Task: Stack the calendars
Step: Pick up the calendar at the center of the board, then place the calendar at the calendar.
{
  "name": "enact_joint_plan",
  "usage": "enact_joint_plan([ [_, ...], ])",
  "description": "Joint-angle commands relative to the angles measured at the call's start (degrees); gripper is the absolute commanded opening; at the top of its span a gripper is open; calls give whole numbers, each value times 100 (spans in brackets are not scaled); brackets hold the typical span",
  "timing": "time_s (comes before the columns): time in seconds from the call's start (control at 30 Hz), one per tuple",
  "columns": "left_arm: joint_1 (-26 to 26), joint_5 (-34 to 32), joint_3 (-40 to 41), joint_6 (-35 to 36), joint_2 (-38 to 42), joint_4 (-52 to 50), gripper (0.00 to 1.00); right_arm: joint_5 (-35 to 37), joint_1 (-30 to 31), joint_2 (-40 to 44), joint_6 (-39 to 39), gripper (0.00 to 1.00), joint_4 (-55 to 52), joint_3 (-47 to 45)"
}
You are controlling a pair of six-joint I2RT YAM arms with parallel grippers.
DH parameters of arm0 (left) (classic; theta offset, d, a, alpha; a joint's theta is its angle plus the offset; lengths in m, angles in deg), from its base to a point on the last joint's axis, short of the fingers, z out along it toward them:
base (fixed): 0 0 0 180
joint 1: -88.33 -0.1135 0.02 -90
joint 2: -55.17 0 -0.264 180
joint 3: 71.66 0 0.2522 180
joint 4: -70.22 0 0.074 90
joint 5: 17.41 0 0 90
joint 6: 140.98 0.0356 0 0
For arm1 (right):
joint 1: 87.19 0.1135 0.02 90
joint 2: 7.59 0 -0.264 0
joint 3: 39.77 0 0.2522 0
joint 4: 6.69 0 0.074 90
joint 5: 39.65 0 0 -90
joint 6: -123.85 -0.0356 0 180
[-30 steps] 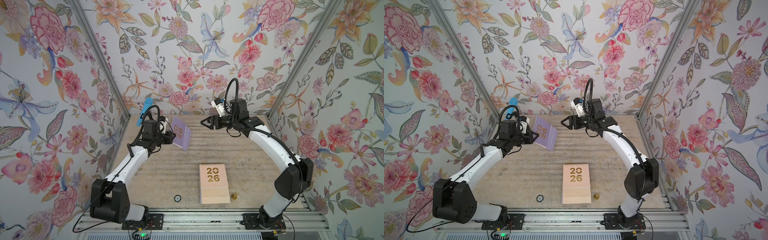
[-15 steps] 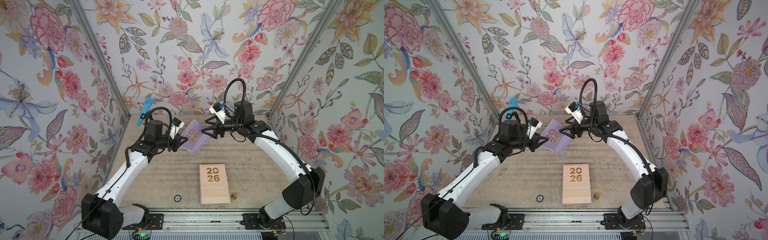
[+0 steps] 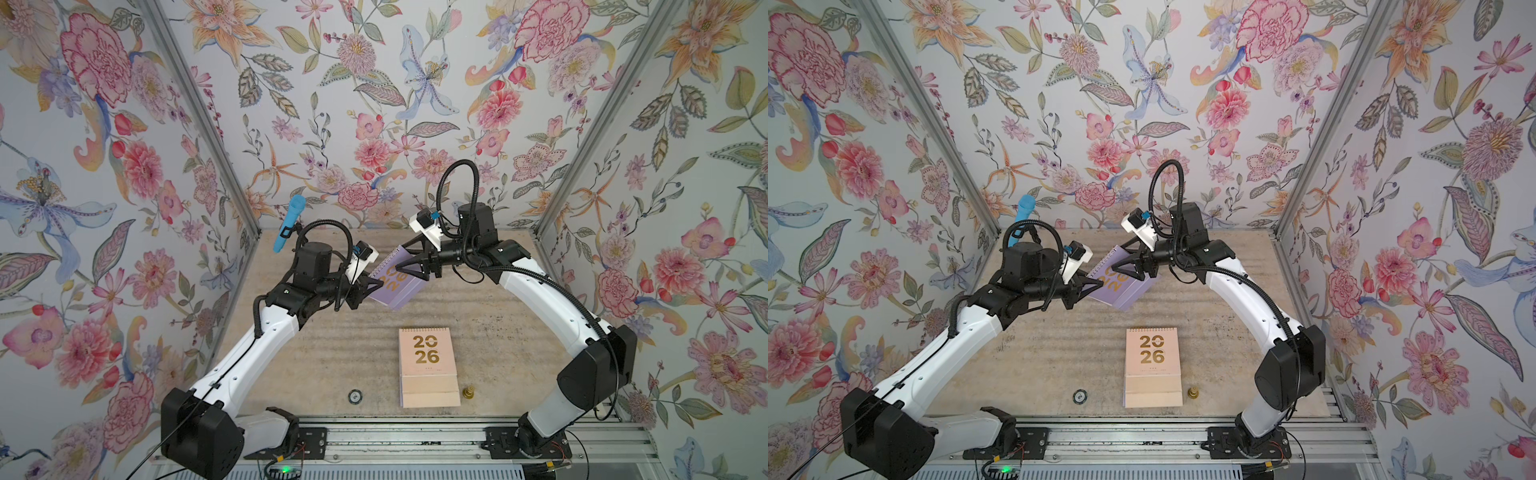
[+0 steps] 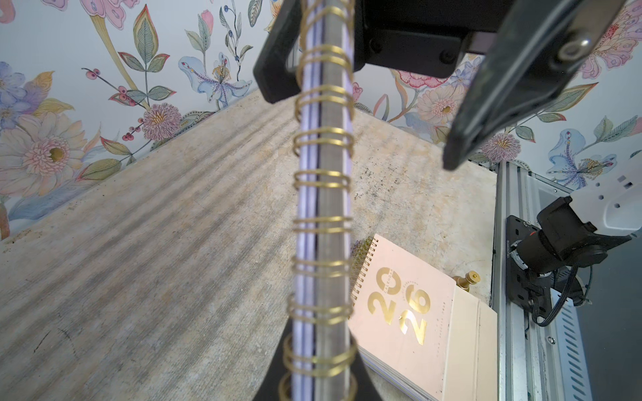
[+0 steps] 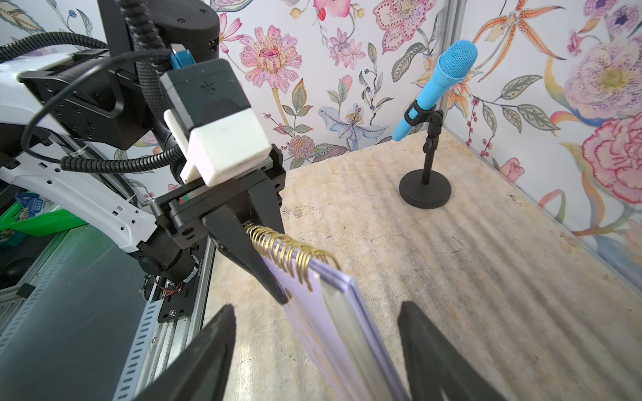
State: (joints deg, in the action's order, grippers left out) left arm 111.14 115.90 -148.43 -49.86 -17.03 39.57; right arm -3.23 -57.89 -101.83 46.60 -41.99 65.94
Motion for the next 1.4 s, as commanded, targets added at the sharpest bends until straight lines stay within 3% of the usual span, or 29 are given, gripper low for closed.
enact_joint_plan([
  [0.0,50,187,83,86,237,504,0,-315,84,-70,144,61,27,145],
  [0.07,49,196,142,8,281,619,0,-319,94,-55,128,50,34,115],
  [0.17,60,171,207,-51,350,733,11,-343,94,-42,87,31,40,92],
  [0.27,57,138,249,-60,404,795,28,-410,76,-25,87,13,33,65],
  [0.37,62,79,267,-60,442,825,53,-475,52,1,78,0,38,53],
  [0.5,57,-102,319,-51,528,877,68,-475,-3,58,12,0,36,-7],
  [0.73,48,-662,575,-426,740,1360,76,-45,-179,435,-823,0,607,-641],
  [0.93,40,-1202,647,-999,791,1613,78,518,-524,1202,-2701,0,2126,-1916],
  [1.1,41,-1995,694,-2020,779,1682,81,1064,-608,1815,-3683,0,2149,-2497],
  [1.37,144,-2205,1078,-3255,732,1820,77,1687,-754,3051,-5096,0,2086,-3825],
])
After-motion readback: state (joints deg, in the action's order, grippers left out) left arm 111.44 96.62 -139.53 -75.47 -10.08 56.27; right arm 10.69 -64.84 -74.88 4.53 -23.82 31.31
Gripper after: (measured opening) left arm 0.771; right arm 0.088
